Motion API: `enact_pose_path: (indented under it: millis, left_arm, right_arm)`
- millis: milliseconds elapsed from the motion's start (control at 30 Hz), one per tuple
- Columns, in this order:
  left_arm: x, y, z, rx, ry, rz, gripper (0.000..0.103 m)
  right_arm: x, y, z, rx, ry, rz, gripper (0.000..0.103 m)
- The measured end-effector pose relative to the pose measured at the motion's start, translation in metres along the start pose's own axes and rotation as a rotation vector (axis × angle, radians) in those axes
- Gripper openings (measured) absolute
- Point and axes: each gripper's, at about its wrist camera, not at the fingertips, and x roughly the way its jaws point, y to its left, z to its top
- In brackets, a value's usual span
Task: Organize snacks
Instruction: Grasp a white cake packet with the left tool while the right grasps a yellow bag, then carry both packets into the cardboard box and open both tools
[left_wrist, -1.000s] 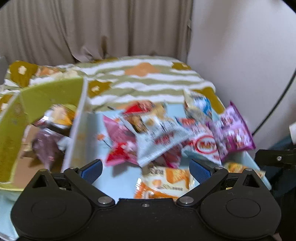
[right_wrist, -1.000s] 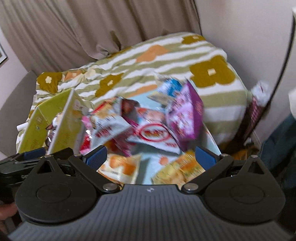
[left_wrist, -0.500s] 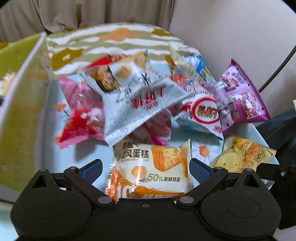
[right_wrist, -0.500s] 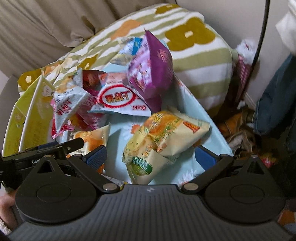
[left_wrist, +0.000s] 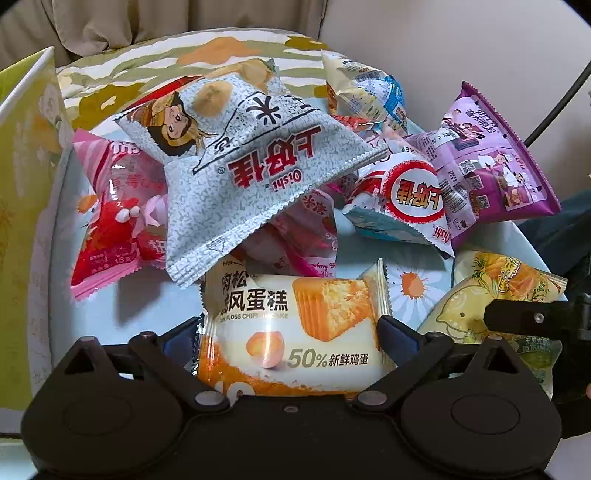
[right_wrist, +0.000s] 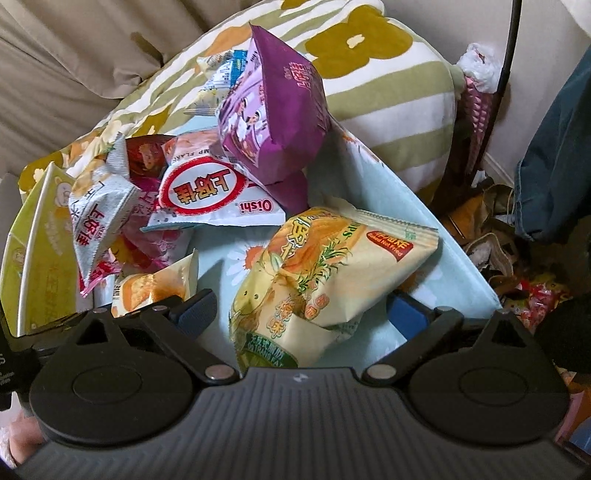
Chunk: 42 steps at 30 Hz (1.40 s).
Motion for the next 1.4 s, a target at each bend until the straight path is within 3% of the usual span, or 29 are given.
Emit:
enact_pose_path:
  millis: [400, 500, 633, 667, 700, 1133, 1400]
  left_arm:
    - [-0.013, -0.007, -0.004, 0.003, -0.032, 0.005, 0.085]
    - [-0.018, -0.009, -0.004, 0.004, -0.039, 0.007, 0.084]
    - [-0.023, -0.012, -0.004, 0.010, -0.050, 0.015, 0.083]
    - [-0.024, -0.012, -0.004, 0.011, -0.054, 0.018, 0.075]
    - [-0.025, -0.012, -0.003, 0.009, -0.053, 0.013, 0.076]
    - [-0.038, -0.020, -0.005, 0.012, -0.092, -0.002, 0.074]
    - [-0.055, -0.034, 0.000, 0.021, -0.119, -0.028, 0.074]
  right_arm:
    - [0.004, 0.000, -0.002, 0.006, -0.024, -0.015, 0.103]
    - [0.003, 0.002, -0.003, -0.010, -0.018, 0.001, 0.096]
    - [0.007, 0.003, -0.003, -0.012, -0.016, 0.009, 0.096]
    - [0.009, 0.002, -0.002, -0.009, -0.019, 0.012, 0.096]
    - [0.010, 0.002, -0.002, -0.006, -0.022, 0.014, 0.096]
    - [0.009, -0.003, 0.004, 0.005, -0.057, 0.074, 0.072]
    - [-0.012, -0.008, 0.005, 0.018, -0.087, 0.097, 0.067]
